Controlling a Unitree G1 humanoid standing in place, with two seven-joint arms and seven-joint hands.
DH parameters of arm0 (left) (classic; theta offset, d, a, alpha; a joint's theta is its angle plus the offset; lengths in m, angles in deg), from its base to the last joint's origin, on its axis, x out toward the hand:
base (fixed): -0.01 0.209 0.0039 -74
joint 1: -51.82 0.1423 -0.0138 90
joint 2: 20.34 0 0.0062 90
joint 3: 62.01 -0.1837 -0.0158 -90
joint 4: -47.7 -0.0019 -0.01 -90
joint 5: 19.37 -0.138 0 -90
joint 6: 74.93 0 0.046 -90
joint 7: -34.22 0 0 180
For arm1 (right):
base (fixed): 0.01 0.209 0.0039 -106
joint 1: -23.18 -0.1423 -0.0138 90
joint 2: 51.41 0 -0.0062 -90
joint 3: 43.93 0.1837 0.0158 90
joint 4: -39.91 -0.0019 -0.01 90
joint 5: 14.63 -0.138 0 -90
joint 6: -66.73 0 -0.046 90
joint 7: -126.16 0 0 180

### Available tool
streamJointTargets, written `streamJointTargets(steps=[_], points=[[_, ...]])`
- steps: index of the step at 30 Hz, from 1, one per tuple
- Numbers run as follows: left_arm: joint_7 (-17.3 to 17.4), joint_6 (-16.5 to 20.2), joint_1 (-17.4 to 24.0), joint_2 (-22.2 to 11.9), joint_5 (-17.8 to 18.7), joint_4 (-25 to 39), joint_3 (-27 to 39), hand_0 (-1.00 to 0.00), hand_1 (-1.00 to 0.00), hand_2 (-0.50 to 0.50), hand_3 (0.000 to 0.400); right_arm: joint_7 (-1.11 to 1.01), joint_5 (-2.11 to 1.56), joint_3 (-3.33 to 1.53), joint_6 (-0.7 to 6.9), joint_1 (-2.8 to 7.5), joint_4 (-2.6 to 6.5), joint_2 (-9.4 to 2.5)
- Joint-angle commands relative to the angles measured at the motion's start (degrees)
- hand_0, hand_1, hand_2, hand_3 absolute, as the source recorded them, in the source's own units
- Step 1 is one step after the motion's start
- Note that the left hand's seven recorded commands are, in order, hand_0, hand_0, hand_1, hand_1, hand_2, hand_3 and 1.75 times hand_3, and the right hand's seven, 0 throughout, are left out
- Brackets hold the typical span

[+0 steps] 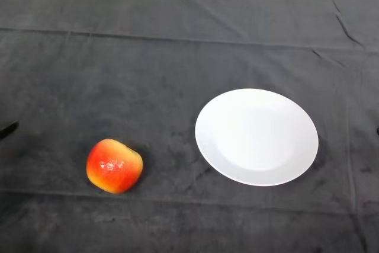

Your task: Move the apple to the plate

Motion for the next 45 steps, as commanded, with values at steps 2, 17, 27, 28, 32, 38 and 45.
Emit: streamJointTargets(steps=[2,17,27,28,32,38,45], points=[[-0.80,2.48,5.18,1.55,-2.13,5.73,-2.22,0.00,0.00,0.00,0.000,-0.08,0.62,1.37,0.02,0.64,-0.31,1.06],[1.59,13.36,14.86,3.51,-8.03,27.60,-11.92,0.00,0.00,0.00,0.000,0.33,0.56,1.36,-0.07,0.91,-0.97,0.78],[3.99,16.33,14.70,4.04,-8.56,25.58,-16.62,0.00,0.00,0.00,0.000,0.57,0.49,1.38,-0.09,1.05,-1.30,0.66],[4.17,16.51,14.61,4.09,-8.57,25.15,-17.00,0.00,0.00,0.00,0.000,0.58,0.48,1.38,-0.09,1.05,-1.33,0.66],[5.12,17.49,14.10,4.17,-8.43,23.30,-18.46,0.00,0.00,0.00,0.000,0.66,0.45,1.38,-0.08,1.09,-1.42,0.63],[6.74,18.80,13.47,3.81,-7.93,21.07,-19.83,0.00,0.00,0.00,0.000,0.75,0.40,1.40,-0.06,1.13,-1.52,0.59],[8.00,19.21,12.49,3.56,-7.86,17.60,-20.95,0.00,0.00,0.00,0.000,0.83,0.35,1.41,-0.04,1.16,-1.60,0.57]])
